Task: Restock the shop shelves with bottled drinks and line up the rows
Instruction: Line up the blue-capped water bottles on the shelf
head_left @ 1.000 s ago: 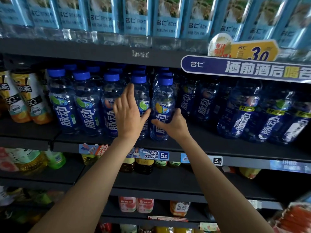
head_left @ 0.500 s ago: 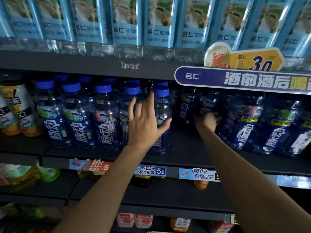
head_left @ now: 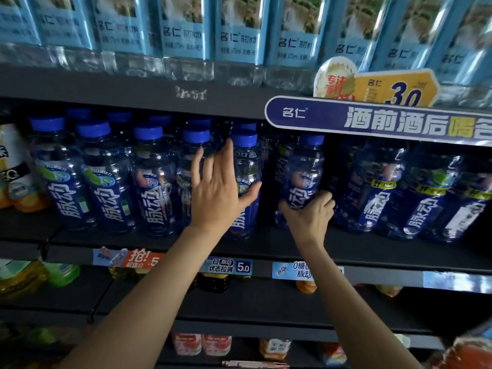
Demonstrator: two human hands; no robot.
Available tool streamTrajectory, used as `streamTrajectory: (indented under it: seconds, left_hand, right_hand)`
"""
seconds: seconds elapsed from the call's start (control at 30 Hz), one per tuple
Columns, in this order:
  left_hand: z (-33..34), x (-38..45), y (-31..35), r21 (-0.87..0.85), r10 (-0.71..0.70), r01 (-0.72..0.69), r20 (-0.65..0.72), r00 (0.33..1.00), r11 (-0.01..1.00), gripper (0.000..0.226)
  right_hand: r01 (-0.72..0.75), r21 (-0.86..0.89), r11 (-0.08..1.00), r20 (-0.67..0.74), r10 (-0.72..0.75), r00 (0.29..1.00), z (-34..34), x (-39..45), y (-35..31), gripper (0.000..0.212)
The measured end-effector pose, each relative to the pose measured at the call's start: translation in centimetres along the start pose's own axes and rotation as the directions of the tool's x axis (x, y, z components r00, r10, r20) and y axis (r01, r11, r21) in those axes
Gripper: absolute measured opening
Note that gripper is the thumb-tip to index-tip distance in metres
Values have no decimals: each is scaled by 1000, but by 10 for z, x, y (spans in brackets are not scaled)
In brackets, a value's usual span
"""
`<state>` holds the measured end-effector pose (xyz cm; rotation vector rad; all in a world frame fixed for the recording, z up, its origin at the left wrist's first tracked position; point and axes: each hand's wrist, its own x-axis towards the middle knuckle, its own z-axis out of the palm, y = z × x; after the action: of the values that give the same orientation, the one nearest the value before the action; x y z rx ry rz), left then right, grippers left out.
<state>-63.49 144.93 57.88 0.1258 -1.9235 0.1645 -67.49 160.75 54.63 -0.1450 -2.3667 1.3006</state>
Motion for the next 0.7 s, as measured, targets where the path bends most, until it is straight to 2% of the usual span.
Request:
streamTrajectory:
  seconds: [0.2, 0.4, 0.53, 0.7]
  left_hand:
    - [-1, 0, 0, 1, 8, -8, 9, 1000, 1000, 79]
    - [-1, 0, 0, 3, 0, 0, 34, 999, 1000, 80]
    - [-3, 0, 0, -7, 4, -3, 36, 999, 1000, 79]
    - [-4, 0, -1, -11, 8, -8, 42, 999, 1000, 79]
  right_hand:
    - [121, -16, 992, 139, -118, 983, -5, -20, -8, 69]
    - [134, -30, 991, 214, -124, 969, -7, -18, -11, 70]
    - [73, -70, 995, 172, -60, 983, -1, -5, -13, 74]
    - [-56, -191, 980, 7, 58, 998, -9, 30, -2, 70]
